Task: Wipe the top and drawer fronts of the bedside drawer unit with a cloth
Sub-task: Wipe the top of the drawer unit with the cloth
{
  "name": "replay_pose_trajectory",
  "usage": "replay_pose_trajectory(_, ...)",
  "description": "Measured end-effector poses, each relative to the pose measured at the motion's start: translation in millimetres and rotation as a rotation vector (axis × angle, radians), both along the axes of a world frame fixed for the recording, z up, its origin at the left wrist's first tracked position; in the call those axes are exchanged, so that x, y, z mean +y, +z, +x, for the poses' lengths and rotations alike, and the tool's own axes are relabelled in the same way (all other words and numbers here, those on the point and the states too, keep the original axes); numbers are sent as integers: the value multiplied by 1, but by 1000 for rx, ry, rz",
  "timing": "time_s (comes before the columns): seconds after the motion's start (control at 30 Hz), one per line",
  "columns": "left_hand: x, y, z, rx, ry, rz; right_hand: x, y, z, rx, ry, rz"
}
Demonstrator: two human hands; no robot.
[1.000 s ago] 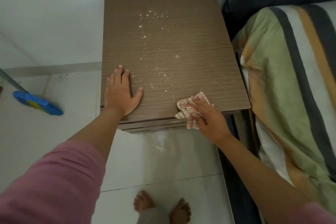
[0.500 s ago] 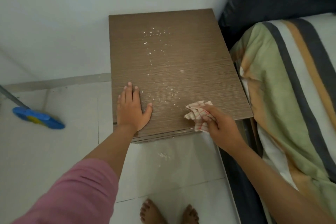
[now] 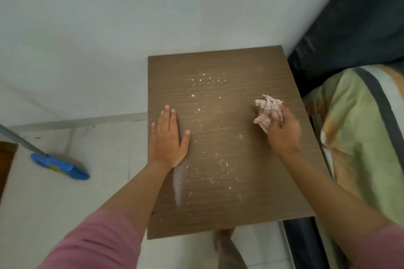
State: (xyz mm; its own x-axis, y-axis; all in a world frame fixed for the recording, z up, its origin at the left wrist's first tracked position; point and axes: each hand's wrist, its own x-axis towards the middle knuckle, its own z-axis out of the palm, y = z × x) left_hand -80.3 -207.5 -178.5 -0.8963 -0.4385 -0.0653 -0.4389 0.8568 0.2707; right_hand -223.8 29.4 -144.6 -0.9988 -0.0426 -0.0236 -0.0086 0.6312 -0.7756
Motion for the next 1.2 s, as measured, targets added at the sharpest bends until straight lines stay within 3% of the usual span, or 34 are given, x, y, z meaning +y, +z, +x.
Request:
replay_pose_trajectory(0.13, -18, -10, -47, -81, 31, -21, -26, -8, -65, 15, 33, -1)
replay_pose_trajectory(0.43, -20, -12, -53, -126, 56, 6, -64, -27, -169, -2, -53, 99)
replay_pose_trajectory(0.63, -21, -9, -55, -170, 52, 12, -93, -40, -178, -53, 12, 286)
replay_pose_trajectory(1.2, -21, -11, -55, -215, 71, 16, -144, -45, -154, 55, 507, 240)
